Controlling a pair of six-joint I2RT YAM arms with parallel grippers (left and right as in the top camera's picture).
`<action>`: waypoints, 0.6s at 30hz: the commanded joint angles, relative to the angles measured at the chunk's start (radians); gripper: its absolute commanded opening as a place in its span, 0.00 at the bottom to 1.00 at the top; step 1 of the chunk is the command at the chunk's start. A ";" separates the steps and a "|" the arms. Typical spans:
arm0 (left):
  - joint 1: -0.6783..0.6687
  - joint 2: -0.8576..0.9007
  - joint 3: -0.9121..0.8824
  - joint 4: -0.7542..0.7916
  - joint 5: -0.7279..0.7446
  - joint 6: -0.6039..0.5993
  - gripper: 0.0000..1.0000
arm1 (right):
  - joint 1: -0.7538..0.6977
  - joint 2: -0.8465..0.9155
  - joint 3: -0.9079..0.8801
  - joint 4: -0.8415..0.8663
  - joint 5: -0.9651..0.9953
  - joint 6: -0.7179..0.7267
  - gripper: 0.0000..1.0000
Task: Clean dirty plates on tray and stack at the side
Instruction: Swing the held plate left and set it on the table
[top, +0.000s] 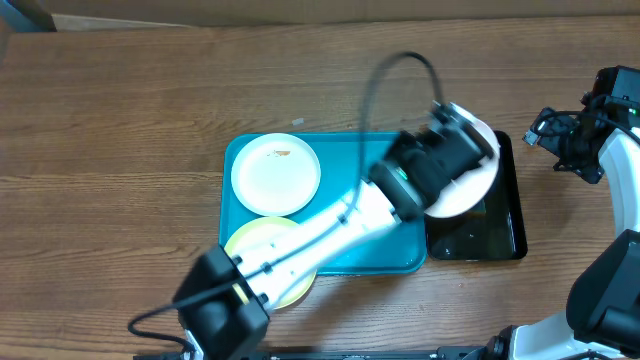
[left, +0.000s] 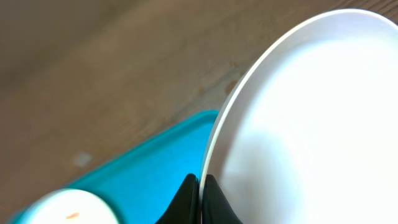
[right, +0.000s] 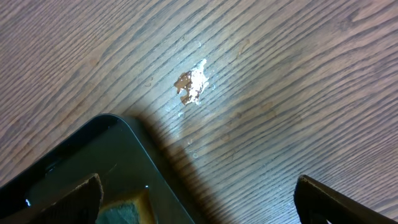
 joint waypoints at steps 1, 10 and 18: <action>0.211 0.005 0.024 -0.023 0.514 -0.094 0.04 | 0.003 -0.017 0.000 0.006 0.000 0.005 1.00; 0.814 0.005 0.023 -0.191 0.948 -0.091 0.04 | 0.003 -0.017 0.000 0.006 0.000 0.005 1.00; 1.212 0.005 -0.006 -0.332 0.729 -0.073 0.04 | 0.003 -0.017 0.000 0.006 0.000 0.005 1.00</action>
